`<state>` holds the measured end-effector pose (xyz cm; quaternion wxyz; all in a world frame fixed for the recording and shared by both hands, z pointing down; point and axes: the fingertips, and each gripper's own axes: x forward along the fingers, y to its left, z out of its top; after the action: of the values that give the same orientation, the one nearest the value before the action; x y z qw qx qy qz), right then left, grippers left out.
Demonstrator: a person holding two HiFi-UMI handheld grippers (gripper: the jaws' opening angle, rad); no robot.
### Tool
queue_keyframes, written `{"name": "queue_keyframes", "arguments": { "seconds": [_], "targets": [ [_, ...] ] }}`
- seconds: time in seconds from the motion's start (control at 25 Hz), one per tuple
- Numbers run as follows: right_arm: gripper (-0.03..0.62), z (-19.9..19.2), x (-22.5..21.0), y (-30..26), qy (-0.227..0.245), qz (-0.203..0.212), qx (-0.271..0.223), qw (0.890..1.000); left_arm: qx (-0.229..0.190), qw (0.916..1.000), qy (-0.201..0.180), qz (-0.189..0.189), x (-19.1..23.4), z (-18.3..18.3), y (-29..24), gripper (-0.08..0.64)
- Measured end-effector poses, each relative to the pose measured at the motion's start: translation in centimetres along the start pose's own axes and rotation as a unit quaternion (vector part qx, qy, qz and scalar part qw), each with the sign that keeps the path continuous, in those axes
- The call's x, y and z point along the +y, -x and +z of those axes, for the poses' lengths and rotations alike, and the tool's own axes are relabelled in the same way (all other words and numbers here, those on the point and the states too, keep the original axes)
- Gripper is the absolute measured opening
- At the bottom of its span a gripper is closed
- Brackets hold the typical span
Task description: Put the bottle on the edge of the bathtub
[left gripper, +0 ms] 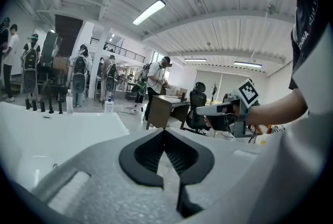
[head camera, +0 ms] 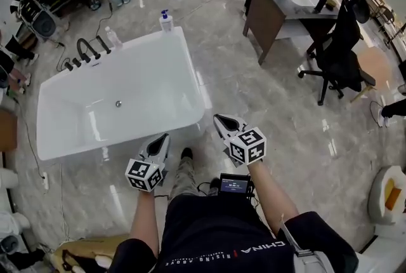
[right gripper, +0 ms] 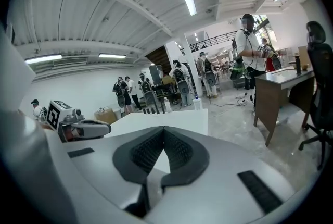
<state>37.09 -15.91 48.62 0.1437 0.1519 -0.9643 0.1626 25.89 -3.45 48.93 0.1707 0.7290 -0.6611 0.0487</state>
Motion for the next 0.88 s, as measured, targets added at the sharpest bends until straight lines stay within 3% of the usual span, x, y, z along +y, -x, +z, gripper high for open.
{"name": "queue_keyframes", "arguments": {
  "seconds": [0.32, 0.88],
  "targets": [
    [0.014, -1.6, 2.7, 2.9, 0.013, -0.006, 0.003, 1.0, 0.001, 0.9998, 0.014, -0.012, -3.5, -1.4, 3.5, 0.009],
    [0.015, -1.4, 4.1, 2.6, 0.031, 0.003, 0.007, 1.0, 0.0, 0.9997, 0.01, -0.02, -4.5, -1.0, 3.2, 0.009]
  ]
}}
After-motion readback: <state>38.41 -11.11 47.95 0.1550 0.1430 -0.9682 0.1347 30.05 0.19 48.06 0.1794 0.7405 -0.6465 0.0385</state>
